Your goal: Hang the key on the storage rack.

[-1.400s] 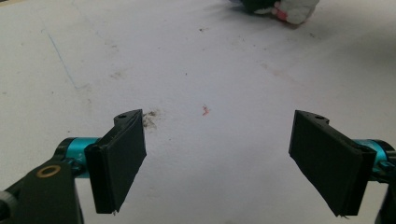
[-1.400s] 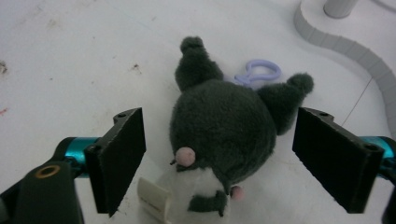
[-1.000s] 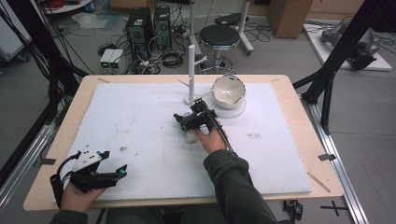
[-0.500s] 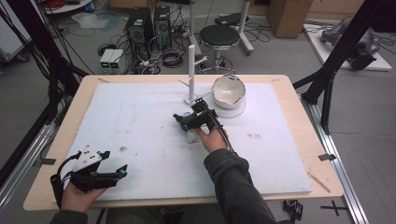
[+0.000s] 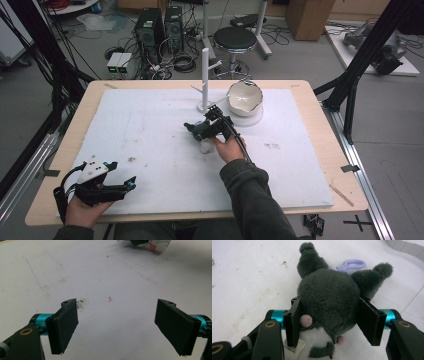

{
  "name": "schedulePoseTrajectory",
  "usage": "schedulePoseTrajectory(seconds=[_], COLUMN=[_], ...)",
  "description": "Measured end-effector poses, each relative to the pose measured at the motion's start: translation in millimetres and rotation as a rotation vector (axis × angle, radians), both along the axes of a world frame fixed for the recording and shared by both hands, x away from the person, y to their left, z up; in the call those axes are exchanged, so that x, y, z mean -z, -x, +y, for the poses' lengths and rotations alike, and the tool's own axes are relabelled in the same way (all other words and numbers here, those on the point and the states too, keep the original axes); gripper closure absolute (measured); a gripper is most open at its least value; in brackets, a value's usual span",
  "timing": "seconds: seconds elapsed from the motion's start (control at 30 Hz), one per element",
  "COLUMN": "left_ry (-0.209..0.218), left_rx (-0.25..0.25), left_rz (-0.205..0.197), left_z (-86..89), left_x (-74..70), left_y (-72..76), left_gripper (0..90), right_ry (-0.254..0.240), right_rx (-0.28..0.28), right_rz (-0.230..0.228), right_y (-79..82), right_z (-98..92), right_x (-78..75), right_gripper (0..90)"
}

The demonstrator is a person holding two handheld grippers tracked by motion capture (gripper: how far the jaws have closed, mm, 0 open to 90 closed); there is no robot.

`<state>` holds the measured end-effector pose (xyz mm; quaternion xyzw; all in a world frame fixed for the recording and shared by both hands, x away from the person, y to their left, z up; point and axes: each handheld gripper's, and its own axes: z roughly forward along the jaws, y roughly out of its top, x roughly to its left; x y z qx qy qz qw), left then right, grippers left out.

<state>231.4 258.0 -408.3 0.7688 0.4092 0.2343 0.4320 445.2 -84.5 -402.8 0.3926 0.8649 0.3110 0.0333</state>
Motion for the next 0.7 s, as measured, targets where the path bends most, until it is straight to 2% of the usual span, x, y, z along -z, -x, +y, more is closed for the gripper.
schedulePoseTrajectory(seconds=[0.23,0.43,0.7], left_ry=[0.001,0.0,0.001], left_rx=[0.0,0.0,0.002], left_rz=[-0.002,-0.002,-0.003], left_z=[-0.1,-0.3,0.4], left_x=[-0.2,-0.4,-0.7], left_y=[-0.1,0.2,0.3], left_gripper=[19.2,19.1,19.1], right_ry=[-0.001,-0.022,-0.05], right_rx=[-0.053,-0.079,-0.143], right_rz=[-0.04,-0.061,-0.099], right_y=[4.9,9.1,15.9], right_z=[-2.0,-5.9,-11.8], right_x=[-8.7,-15.9,-23.7], right_gripper=[41.9,41.9,41.9])
